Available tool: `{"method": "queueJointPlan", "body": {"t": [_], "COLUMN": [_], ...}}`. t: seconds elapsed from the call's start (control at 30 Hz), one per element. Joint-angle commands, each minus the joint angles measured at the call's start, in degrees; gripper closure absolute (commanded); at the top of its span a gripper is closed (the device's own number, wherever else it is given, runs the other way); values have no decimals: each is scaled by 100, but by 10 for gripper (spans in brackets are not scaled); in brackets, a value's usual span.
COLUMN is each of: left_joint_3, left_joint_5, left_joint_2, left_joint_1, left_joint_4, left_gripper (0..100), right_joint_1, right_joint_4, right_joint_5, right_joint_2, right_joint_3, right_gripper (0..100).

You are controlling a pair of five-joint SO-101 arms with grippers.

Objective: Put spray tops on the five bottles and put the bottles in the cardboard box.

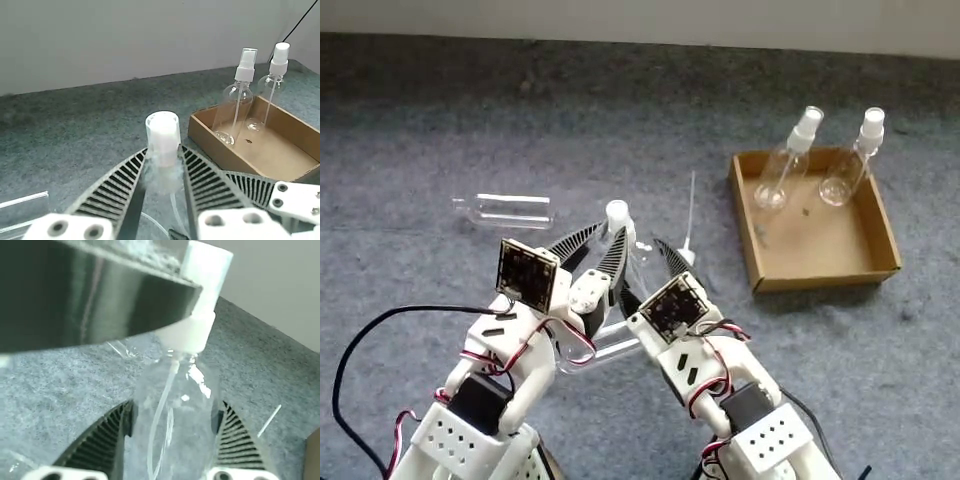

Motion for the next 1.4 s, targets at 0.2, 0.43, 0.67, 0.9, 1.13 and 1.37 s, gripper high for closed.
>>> {"method": "queueJointPlan", "body": {"t": [0.2,0.43,0.67,0.9,1.13,1.37], "left_joint_3": [-4,-92,-549,-673,-163,136], "left_joint_5": [-62,-62,-79,-79,-79,-79], "left_joint_2": [-4,-13,-13,-13,-13,-13], "left_joint_1": [-75,-84,-92,-655,-541,532], "left_joint_4": [-18,18,510,1081,1090,1081], "left_gripper": [936,839,935,995,994,995], "right_joint_1": [444,479,734,1297,1393,1305], "right_joint_4": [-66,-66,-101,-505,-514,-470], "right_joint_5": [-404,-413,-413,-413,-431,-1204], "right_joint_2": [-110,-110,-110,-110,-110,-110], "right_joint_3": [787,787,778,787,769,259], "right_gripper": [861,861,861,861,861,861]}}
